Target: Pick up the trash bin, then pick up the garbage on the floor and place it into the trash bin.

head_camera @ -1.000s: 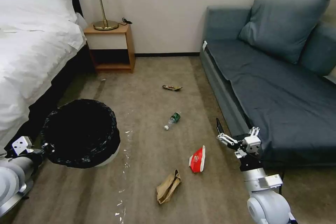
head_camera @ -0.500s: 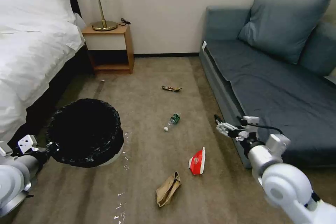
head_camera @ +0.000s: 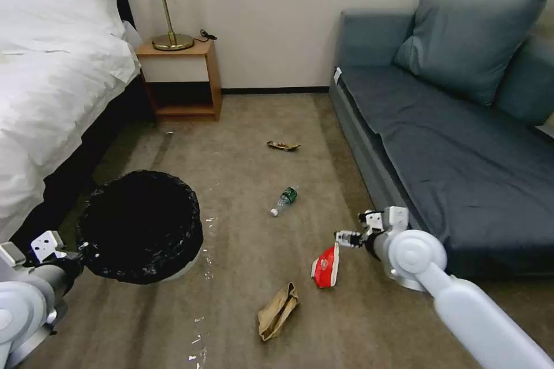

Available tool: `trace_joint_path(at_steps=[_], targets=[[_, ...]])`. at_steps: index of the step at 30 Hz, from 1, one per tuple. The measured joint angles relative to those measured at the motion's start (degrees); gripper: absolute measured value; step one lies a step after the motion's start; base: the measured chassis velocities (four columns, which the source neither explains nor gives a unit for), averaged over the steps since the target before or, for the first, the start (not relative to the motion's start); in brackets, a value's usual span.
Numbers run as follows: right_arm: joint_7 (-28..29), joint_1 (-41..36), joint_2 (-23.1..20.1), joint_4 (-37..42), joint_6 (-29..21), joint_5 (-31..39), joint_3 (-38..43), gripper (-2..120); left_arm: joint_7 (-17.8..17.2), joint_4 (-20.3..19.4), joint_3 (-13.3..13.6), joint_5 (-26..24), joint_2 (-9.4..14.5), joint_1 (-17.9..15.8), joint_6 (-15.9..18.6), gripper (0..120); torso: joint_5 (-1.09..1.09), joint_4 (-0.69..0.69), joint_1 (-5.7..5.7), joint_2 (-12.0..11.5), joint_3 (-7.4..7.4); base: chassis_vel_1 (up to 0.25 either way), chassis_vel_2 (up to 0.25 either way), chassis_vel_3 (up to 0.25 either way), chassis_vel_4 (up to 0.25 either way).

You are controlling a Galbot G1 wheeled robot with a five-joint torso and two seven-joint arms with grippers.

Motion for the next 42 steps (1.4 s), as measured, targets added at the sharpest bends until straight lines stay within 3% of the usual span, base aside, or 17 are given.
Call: trace_joint_path(at_steps=[3, 4, 7, 29, 37, 42], targets=[[-4.17, 1.00, 2.02, -4.65, 0.23, -1.23, -1.35, 100, 0.08, -0.04, 0.65, 0.78, -0.34, 0.06, -0.03, 1, 0.00, 0.01, 0.00, 0.00, 0.00, 0.000, 0.000, 0.000, 0.000], [-7.95, 1.20, 2.97, -7.12, 0.34, -3.27, -1.64, 100, 0.16, -0.05, 0.72, 1.06, -0.34, 0.15, -0.05, 1, 0.00, 0.02, 0.00, 0.00, 0.00, 0.000, 0.000, 0.000, 0.000], [-10.62, 1.68, 4.60, -10.40, 0.51, -5.49, -1.99, 100, 0.22, -0.05, 0.69, 1.21, -0.24, 0.28, -0.08, 1, 0.00, 0.01, 0.00, 0.00, 0.00, 0.000, 0.000, 0.000, 0.000], [-17.81, 4.25, 10.35, -22.43, 0.94, -15.18, -2.42, 100, 1.07, 0.02, 2.34, 3.21, -0.13, 0.37, -0.36, 1, 0.00, 0.00, 0.00, 0.00, -0.01, 0.000, 0.000, 0.000, 0.000], [-22.57, 6.93, 16.46, -33.18, 1.92, -21.58, -1.94, 100, 2.03, 0.45, 3.25, 4.63, -0.31, 0.73, -0.61, 1, 0.00, 0.02, 0.00, 0.00, -0.01, 0.000, 0.000, 0.000, 0.000], [-23.60, 6.47, 16.58, -35.04, 3.19, -23.47, -1.35, 100, 2.22, 0.66, 3.59, 4.92, -0.24, 0.76, -0.77, 1, 0.00, 0.00, 0.00, 0.00, -0.01, 0.000, 0.000, 0.000, 0.000]])
